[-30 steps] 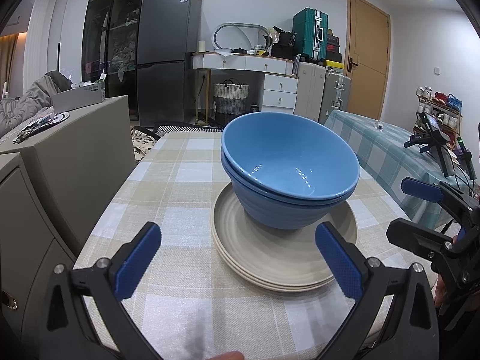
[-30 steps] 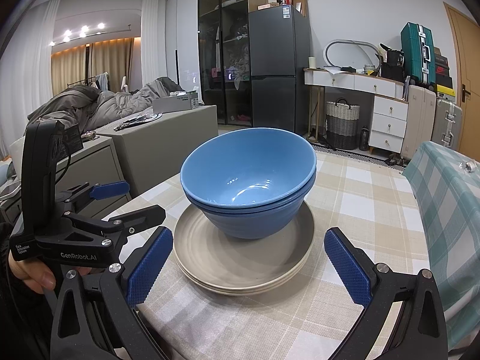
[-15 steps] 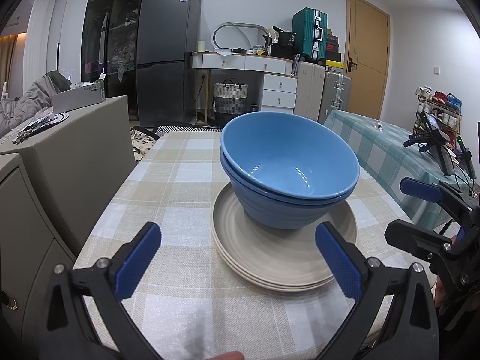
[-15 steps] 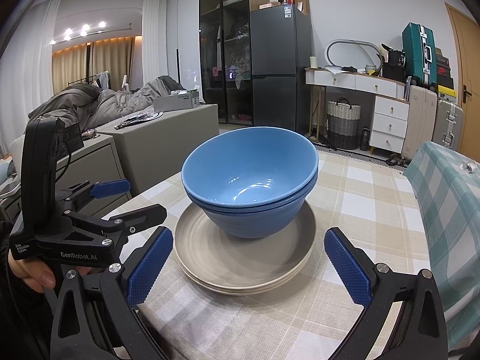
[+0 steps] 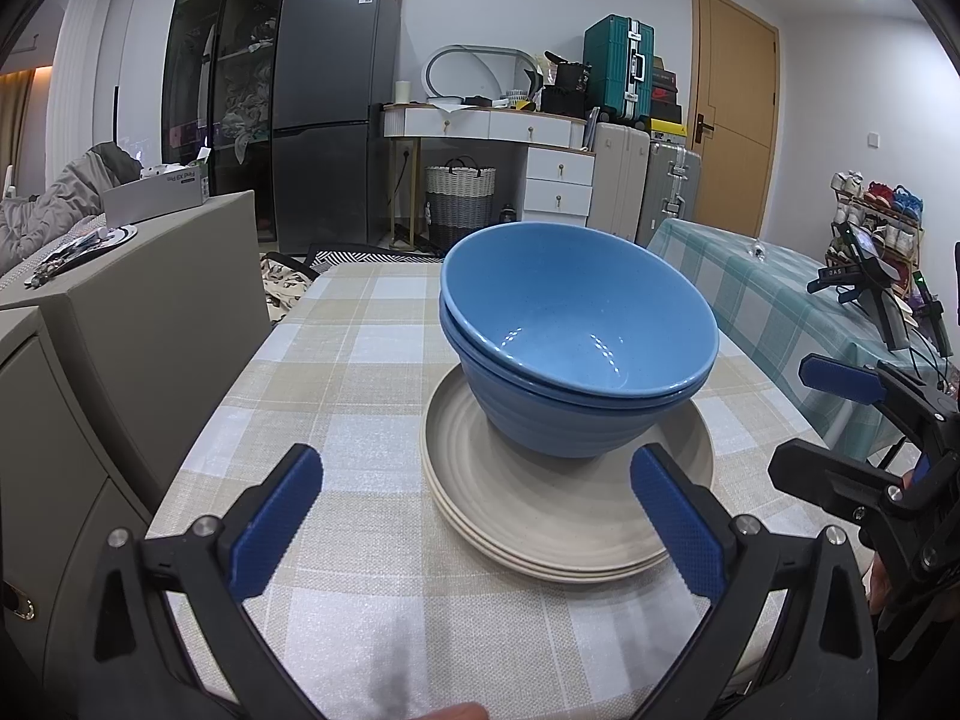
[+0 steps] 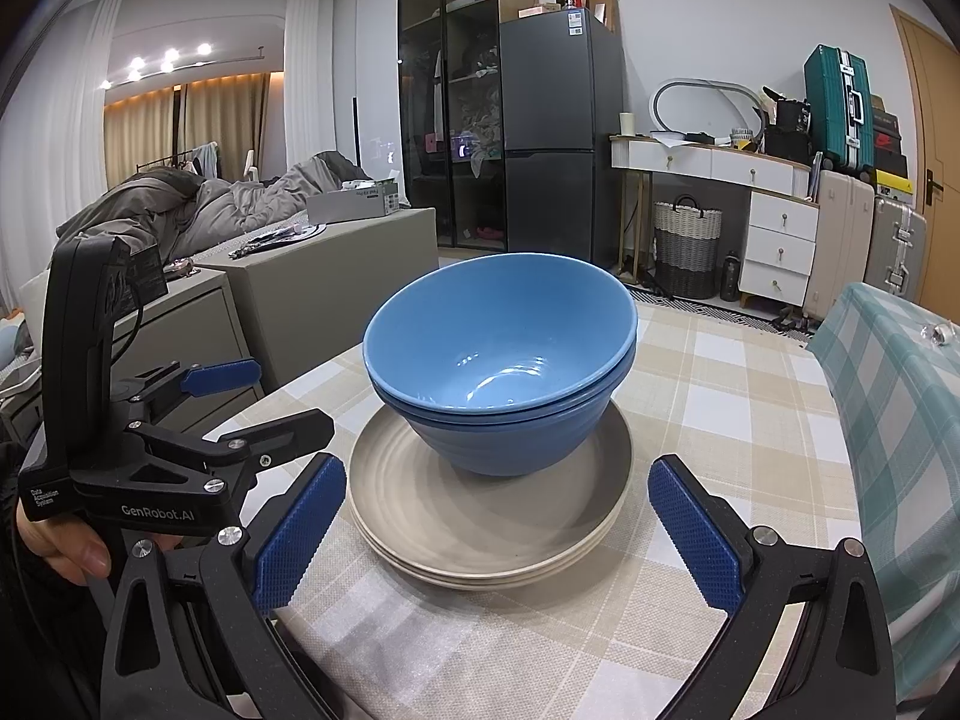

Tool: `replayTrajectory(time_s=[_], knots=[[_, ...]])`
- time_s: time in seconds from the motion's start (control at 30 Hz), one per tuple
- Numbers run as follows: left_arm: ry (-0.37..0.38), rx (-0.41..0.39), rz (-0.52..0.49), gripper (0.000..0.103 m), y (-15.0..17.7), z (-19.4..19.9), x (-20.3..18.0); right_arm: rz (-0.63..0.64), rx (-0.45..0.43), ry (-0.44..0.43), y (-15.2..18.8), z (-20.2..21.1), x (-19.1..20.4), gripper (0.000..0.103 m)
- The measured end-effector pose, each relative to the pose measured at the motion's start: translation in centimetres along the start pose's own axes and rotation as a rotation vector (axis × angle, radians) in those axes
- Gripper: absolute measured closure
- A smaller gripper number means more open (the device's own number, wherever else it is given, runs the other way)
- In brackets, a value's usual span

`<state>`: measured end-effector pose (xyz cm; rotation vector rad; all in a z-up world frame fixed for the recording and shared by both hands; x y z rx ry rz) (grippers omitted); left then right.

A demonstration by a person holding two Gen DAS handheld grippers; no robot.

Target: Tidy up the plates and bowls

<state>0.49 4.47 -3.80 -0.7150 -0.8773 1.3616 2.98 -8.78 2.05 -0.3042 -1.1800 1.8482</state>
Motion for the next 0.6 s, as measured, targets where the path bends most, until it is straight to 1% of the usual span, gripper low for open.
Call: replayTrajectory(time_s=[0.6], knots=[[0.005,0.003,0.004,0.000,0.10,-0.11,0.04,0.000,0.004,0.001,0.19,-0.15,0.11,0.001]])
Point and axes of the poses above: each gripper's, at about its wrist camera, not at the fingertips, and z roughly against the way its jaws point, x to its left, y to its underside, the point moved 3 cm from there along -z, roughly the way its jaws point, and after that the axes turned 13 degrees about -z, right-handed, at the moved point
